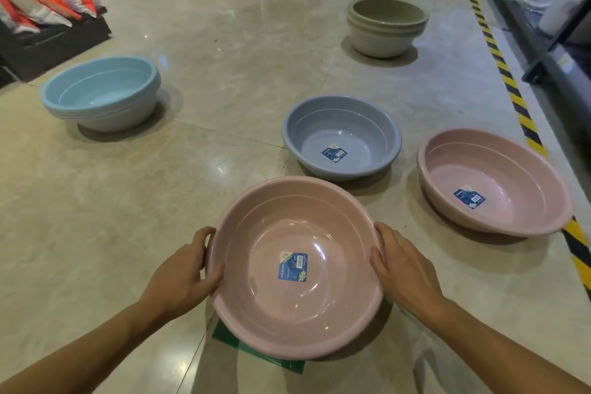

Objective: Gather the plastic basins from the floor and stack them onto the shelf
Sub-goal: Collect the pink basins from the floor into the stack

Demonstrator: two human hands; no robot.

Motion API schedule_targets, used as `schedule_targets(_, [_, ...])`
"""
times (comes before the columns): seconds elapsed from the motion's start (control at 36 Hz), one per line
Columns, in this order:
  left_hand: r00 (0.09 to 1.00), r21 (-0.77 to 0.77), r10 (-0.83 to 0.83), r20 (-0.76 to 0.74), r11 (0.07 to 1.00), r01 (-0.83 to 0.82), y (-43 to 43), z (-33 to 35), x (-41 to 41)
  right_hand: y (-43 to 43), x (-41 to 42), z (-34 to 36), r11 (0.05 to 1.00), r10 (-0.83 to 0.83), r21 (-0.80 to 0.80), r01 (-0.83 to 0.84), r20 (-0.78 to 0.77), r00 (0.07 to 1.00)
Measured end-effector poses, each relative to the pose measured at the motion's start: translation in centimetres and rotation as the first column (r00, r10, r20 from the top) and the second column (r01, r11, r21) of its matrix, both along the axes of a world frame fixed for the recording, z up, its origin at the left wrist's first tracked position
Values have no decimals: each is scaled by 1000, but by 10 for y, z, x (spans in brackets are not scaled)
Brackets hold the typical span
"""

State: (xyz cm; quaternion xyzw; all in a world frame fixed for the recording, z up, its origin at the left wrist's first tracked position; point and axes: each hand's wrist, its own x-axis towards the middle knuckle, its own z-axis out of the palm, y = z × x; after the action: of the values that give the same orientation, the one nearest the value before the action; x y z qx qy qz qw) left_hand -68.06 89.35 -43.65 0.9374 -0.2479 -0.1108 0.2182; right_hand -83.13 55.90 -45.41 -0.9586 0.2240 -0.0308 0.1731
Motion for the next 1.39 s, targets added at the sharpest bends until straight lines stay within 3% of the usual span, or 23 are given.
schedule_targets(0.19, [997, 106, -27, 66, 994, 20, -3, 6, 3, -6, 1, 10, 997, 67, -38, -70, -70, 995])
schedule_targets(0.33, [937, 289, -225, 268, 946, 145, -4, 26, 40, -19, 16, 41, 966, 121, -208, -155, -167, 978])
schedule_targets(0.5, [923, 430, -321, 211, 879, 207, -39, 103, 90, -9, 47, 118, 933, 162, -258, -252, -327, 931])
schedule_targets(0.64, [940, 391, -304, 153, 892, 225, -43, 154, 105, 12, 69, 194, 925, 172, -246, -290, -408, 897])
schedule_targets(0.81, [919, 305, -341, 199, 912, 273, -49, 192, 105, 9, 83, 252, 926, 161, -253, -280, -405, 900])
schedule_targets(1.0, [888, 368, -395, 236, 882, 294, -111, 194, 100, -42, 96, 238, 915, 189, -276, -294, -350, 917])
schedule_targets(1.22, [898, 336, -400, 186, 884, 324, -218, 158, 73, -130, 77, 191, 922, 213, -251, -294, -302, 929])
schedule_targets(1.39, [896, 341, -413, 161, 876, 342, -305, 120, 40, -216, 45, 142, 950, 135, -236, -204, -280, 951])
